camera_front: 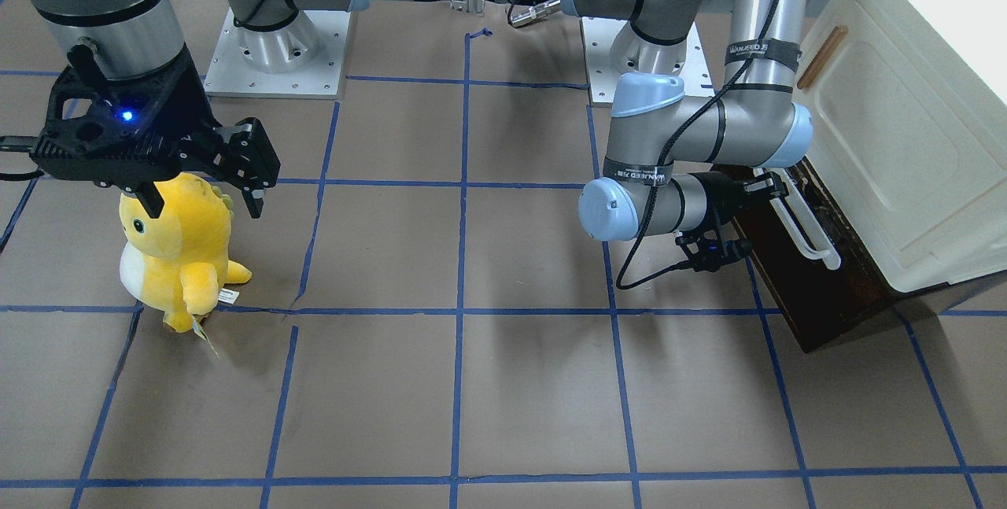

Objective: Pull drawer sideways
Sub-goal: 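Close the left gripper around the white bar handle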

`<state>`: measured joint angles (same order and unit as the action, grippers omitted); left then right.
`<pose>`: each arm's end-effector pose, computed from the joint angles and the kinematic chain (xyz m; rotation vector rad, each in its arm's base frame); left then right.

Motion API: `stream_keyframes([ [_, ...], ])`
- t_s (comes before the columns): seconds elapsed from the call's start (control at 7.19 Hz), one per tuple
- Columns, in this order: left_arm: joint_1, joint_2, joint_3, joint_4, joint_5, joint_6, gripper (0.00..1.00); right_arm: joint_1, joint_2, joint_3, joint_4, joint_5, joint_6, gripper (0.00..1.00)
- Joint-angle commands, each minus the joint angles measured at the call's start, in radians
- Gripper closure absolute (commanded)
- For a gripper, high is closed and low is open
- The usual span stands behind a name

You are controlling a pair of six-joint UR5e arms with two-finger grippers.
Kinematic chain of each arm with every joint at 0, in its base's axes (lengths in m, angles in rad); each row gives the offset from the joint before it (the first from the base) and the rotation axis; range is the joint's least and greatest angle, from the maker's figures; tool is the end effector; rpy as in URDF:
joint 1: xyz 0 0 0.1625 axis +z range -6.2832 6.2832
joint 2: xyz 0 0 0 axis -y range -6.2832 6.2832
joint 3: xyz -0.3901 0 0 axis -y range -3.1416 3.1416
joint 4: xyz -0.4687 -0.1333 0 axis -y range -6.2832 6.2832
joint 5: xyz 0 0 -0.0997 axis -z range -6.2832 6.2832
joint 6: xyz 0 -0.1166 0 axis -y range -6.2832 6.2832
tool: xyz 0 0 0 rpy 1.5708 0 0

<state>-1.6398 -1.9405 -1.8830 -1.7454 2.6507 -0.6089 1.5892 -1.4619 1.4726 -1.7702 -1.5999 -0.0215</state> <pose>-0.0668 -0.5253 0.1195 -0.0055 1.9072 0.4254 0.1415 -0.6284 0.4495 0.0576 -3.0980 0.2932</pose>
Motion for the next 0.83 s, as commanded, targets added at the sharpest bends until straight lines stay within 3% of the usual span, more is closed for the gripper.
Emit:
stream_keyframes([
  [0.0,0.000,-0.005,0.002,0.000,0.006,-0.005,0.70,0.000,0.000,0.000,0.000,0.000,0.000,0.00],
  [0.14,0.000,-0.005,0.004,0.000,0.006,-0.005,0.79,0.000,0.000,0.000,0.000,0.000,0.000,0.00],
  [0.7,-0.005,-0.014,0.018,0.001,0.006,-0.012,0.93,0.000,0.000,0.000,0.000,0.000,0.000,0.00],
])
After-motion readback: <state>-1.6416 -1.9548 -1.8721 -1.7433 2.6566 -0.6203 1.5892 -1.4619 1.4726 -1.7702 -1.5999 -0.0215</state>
